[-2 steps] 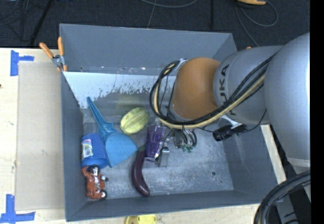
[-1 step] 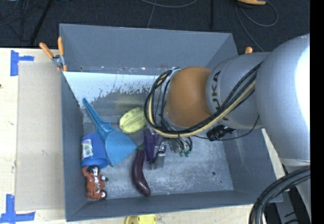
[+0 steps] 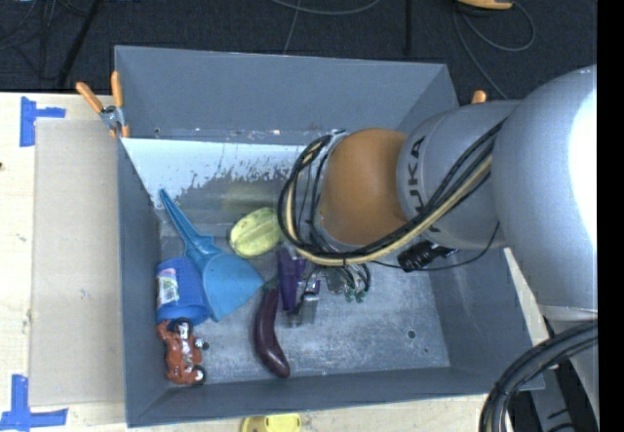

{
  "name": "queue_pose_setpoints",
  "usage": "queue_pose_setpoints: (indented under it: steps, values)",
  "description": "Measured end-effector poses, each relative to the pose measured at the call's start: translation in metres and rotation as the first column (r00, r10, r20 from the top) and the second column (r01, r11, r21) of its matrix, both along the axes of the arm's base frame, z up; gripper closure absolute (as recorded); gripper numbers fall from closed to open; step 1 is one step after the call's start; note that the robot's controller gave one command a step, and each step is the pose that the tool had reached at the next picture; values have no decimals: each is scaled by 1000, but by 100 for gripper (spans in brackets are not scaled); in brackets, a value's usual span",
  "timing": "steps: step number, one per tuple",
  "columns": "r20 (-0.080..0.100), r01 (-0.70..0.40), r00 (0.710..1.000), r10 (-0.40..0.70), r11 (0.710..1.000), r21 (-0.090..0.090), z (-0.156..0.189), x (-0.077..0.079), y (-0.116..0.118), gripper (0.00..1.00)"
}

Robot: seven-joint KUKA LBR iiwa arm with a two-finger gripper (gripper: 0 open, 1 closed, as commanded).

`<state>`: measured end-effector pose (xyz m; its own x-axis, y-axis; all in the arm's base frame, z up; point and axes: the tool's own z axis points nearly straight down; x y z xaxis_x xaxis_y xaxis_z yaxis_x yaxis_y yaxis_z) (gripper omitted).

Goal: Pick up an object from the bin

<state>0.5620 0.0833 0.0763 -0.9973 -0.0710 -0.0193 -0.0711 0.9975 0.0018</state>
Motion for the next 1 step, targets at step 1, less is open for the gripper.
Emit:
queue_pose_setpoints:
  steps: [1]
  values:
    - [-19, -5, 1000, 5, 1000, -3, 124, 5, 14, 100]
